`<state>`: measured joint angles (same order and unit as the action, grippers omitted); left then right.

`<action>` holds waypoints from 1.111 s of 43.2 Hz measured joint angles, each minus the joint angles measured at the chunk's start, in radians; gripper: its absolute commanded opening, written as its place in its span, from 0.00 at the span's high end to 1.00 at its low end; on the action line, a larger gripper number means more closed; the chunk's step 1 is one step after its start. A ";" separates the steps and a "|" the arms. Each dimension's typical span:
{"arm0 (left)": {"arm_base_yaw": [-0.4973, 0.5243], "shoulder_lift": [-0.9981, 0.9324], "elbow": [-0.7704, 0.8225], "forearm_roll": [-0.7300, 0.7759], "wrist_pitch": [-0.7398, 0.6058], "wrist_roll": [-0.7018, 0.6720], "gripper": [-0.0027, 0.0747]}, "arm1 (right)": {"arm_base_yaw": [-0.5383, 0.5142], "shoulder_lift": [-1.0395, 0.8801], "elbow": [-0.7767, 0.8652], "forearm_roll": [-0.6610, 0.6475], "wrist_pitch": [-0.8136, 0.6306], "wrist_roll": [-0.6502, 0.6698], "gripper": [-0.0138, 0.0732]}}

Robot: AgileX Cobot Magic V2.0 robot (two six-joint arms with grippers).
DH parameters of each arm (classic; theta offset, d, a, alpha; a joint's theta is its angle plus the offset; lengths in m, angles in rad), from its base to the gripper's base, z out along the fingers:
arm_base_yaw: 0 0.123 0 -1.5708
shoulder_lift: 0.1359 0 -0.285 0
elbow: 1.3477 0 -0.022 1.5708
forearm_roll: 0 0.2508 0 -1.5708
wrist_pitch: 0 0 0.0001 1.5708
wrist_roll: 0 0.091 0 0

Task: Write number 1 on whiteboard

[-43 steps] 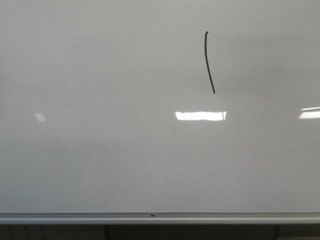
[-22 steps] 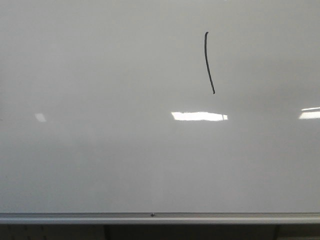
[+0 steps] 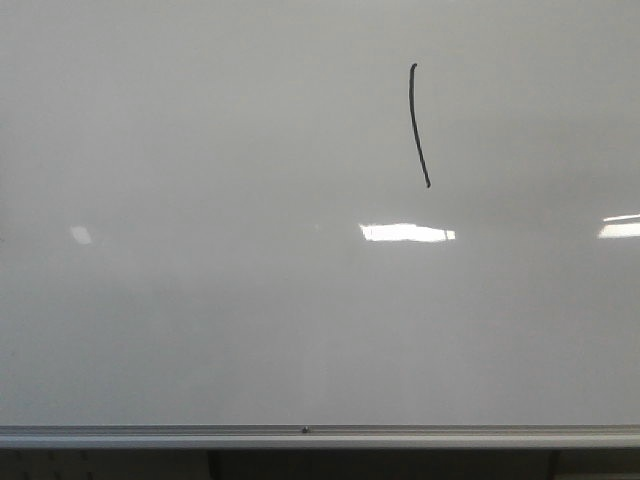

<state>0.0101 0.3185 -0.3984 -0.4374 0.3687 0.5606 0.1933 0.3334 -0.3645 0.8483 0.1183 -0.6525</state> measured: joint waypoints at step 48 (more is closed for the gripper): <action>0.000 -0.324 0.408 0.458 -0.264 -0.583 0.99 | 0.000 0.000 0.000 0.000 0.002 0.000 0.91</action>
<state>0.0101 -0.0057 0.0093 0.0209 0.1049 -0.0223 0.1933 0.3334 -0.3645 0.8483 0.1203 -0.6525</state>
